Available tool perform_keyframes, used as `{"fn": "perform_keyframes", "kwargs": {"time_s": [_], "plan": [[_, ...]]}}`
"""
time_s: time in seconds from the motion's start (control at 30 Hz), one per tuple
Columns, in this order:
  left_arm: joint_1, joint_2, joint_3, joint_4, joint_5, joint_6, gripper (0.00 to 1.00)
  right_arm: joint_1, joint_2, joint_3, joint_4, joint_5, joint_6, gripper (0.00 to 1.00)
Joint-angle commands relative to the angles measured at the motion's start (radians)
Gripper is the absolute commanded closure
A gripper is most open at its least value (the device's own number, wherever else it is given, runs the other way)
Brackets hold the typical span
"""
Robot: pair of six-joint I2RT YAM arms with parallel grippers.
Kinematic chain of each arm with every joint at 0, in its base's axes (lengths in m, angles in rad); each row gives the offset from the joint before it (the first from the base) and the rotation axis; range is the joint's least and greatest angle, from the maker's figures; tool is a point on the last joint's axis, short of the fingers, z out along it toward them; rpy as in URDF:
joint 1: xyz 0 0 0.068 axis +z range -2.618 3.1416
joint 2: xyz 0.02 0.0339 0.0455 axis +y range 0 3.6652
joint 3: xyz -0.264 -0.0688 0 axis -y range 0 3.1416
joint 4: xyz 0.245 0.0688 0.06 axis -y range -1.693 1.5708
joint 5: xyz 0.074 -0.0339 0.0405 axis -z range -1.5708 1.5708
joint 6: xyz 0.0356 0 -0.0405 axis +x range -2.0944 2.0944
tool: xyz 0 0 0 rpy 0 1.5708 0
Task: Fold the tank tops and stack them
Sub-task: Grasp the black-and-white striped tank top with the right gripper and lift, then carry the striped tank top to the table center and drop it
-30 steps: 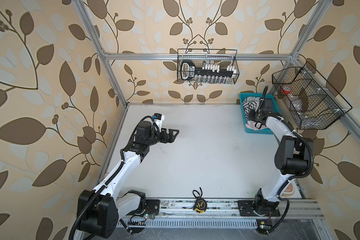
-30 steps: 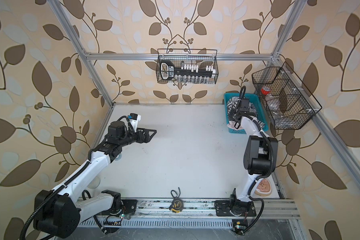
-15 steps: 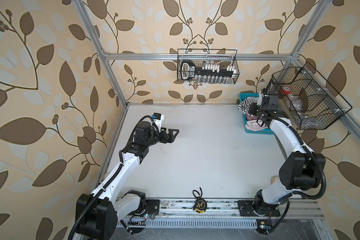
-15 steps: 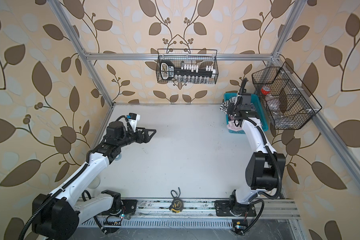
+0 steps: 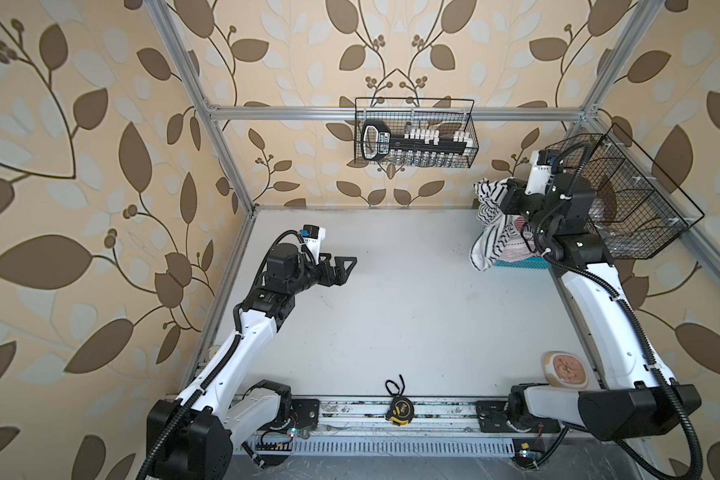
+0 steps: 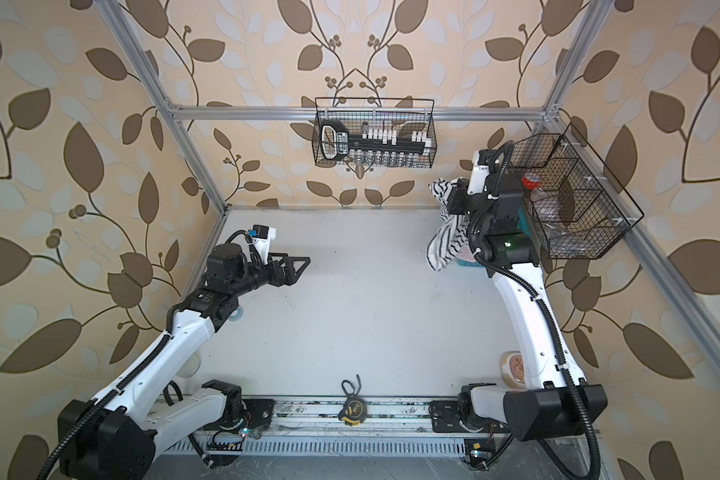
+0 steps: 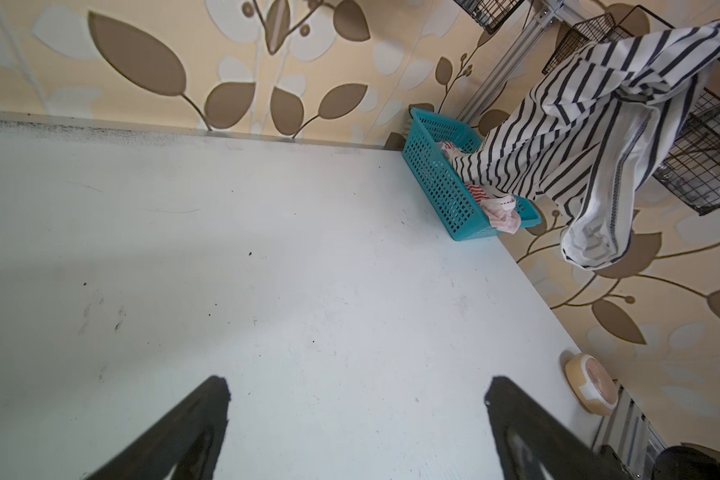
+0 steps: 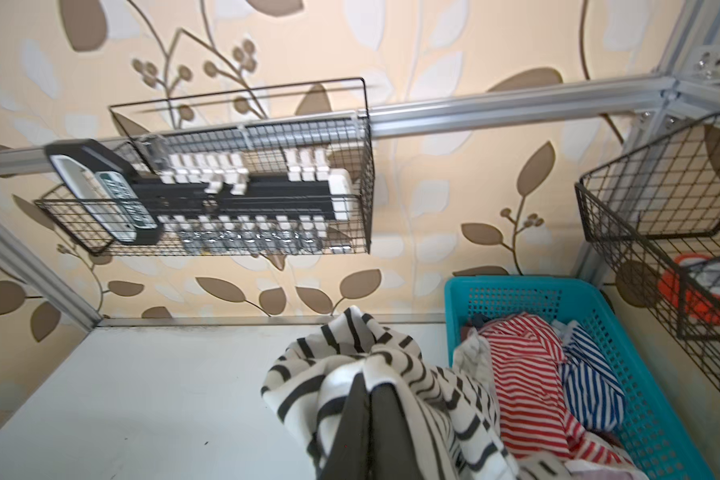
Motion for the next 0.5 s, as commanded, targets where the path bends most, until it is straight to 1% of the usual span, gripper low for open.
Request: {"fn": "perform_keyframes", "kwargs": {"time_s": [0.0,0.17,0.27,0.4,0.47], "plan": [[-0.011,-0.047,0.007,0.027,-0.02,-0.006,0.01,0.054,-0.021,0.061,0.002,-0.049,-0.038,1.0],[-0.011,-0.096,0.004,0.015,-0.054,-0.008,0.01,0.213,-0.029,0.094,-0.043,-0.038,-0.092,1.0],[-0.012,-0.128,0.007,-0.001,-0.07,-0.009,0.01,0.284,-0.013,0.101,-0.087,-0.064,-0.084,1.0],[-0.011,-0.167,0.015,-0.032,-0.101,-0.004,0.01,0.349,0.022,0.08,-0.155,-0.082,-0.082,1.0],[-0.011,-0.186,0.018,-0.044,-0.116,-0.002,0.01,0.368,0.048,0.057,-0.173,-0.125,-0.071,1.0]]}}
